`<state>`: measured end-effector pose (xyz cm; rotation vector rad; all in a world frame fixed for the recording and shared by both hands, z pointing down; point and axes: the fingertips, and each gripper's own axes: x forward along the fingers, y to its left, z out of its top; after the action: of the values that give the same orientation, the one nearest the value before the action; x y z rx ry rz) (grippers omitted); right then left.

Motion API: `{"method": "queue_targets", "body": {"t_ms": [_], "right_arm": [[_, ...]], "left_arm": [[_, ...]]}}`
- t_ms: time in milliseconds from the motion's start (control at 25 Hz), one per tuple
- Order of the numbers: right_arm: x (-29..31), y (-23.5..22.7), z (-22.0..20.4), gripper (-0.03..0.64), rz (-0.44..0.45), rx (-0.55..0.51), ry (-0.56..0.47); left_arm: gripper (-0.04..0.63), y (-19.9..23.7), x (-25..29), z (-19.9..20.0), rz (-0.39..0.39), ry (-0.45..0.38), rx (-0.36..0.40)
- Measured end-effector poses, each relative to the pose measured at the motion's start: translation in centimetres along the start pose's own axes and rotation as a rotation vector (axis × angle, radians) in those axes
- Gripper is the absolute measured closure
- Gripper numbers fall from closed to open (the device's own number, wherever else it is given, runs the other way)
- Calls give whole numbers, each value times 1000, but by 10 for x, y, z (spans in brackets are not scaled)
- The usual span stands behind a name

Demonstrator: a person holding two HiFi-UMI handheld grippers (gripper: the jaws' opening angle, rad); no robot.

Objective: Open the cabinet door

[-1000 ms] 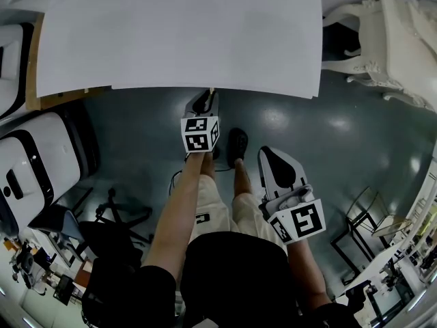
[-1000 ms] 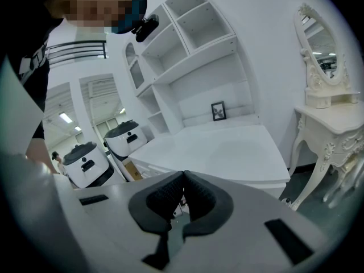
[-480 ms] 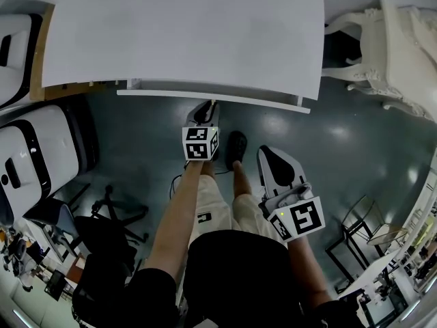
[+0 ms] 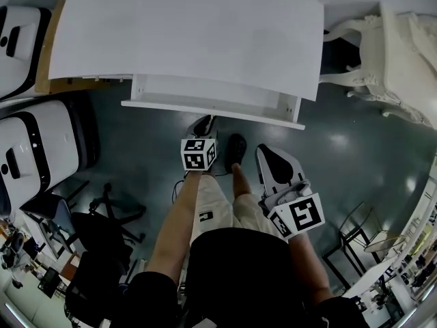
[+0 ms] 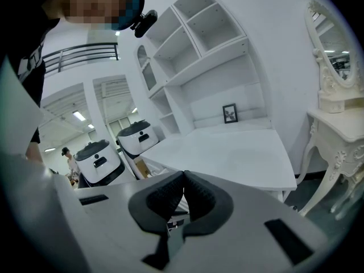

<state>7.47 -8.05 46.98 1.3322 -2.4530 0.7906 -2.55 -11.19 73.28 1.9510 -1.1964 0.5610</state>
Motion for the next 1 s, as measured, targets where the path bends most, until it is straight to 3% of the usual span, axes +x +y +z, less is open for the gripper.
{"method": "queue_targets", "body": {"t_ms": [1000], "right_arm": [[-25, 28, -11, 598, 60, -35, 24]], "left_arm": [[506, -12, -66, -76, -5, 41, 22]]}}
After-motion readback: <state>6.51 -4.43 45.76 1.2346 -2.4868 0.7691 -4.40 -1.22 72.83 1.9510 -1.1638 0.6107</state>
